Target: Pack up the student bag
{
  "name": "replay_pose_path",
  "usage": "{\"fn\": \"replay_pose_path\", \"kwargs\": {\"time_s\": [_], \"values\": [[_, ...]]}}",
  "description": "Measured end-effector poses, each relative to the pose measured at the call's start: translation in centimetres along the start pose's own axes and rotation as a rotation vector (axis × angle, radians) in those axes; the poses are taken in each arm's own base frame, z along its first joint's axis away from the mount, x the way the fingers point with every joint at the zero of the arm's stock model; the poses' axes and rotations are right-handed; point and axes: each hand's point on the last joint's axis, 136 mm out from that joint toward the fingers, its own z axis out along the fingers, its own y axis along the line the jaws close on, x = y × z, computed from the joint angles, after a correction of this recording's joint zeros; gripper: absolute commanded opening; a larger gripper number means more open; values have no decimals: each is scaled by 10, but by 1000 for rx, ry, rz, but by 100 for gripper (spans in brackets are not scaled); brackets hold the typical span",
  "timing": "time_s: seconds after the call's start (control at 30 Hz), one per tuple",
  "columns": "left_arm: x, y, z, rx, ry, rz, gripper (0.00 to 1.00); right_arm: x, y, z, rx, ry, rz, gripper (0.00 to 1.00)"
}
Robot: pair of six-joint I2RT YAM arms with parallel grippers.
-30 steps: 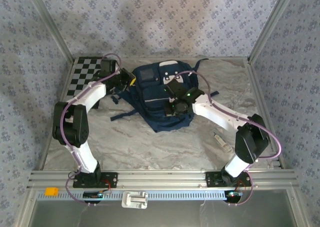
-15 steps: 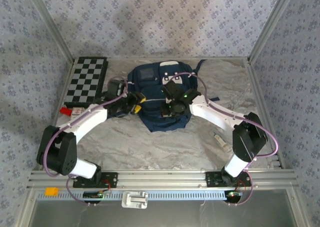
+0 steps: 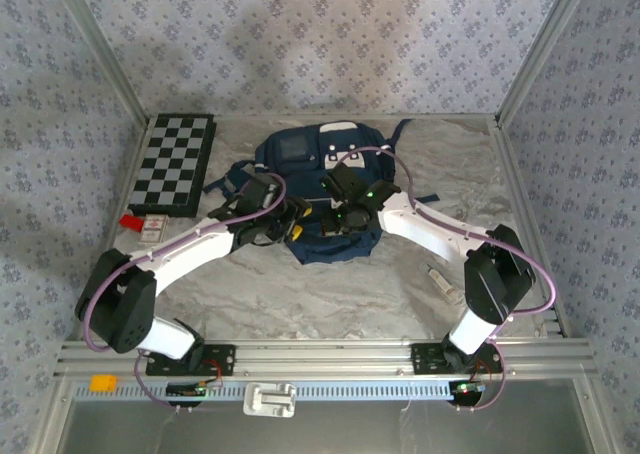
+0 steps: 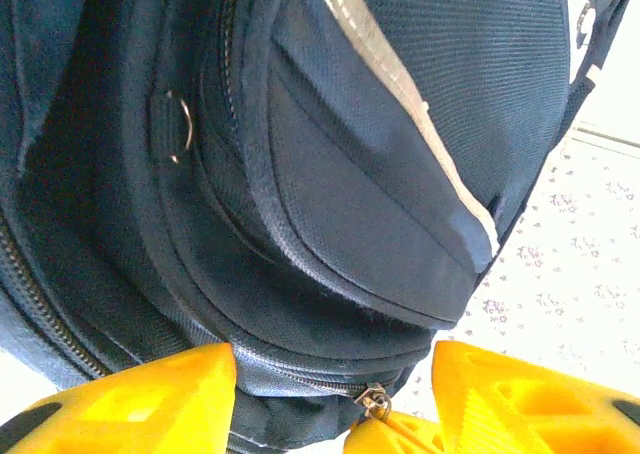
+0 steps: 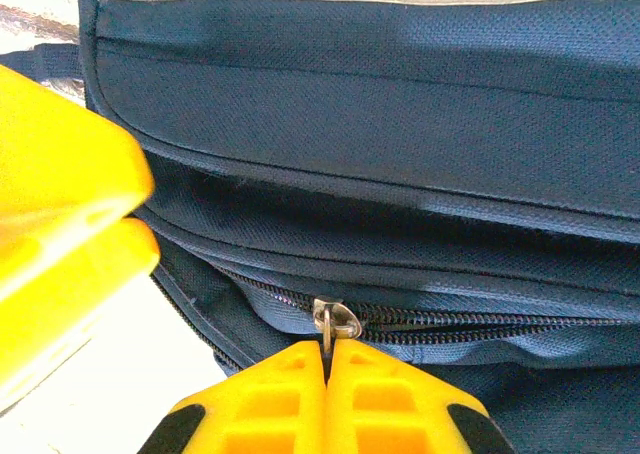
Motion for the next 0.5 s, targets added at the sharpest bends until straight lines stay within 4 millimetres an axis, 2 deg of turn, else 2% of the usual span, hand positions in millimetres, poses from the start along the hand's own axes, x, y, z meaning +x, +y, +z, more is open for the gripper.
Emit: {"fn": "replay_pose_path", "kwargs": {"time_s": [0.23,0.4,0.5], "values": [[16,8,10,-23,14,-61,51,0,0,2,-4,-5,10,0],[14,18,24,-54,2,-102,46,1,1,3,-6,-5,11,0],[12,22,34,-78,-2,-121,36,1,2,3,-3,-6,9,0]]}}
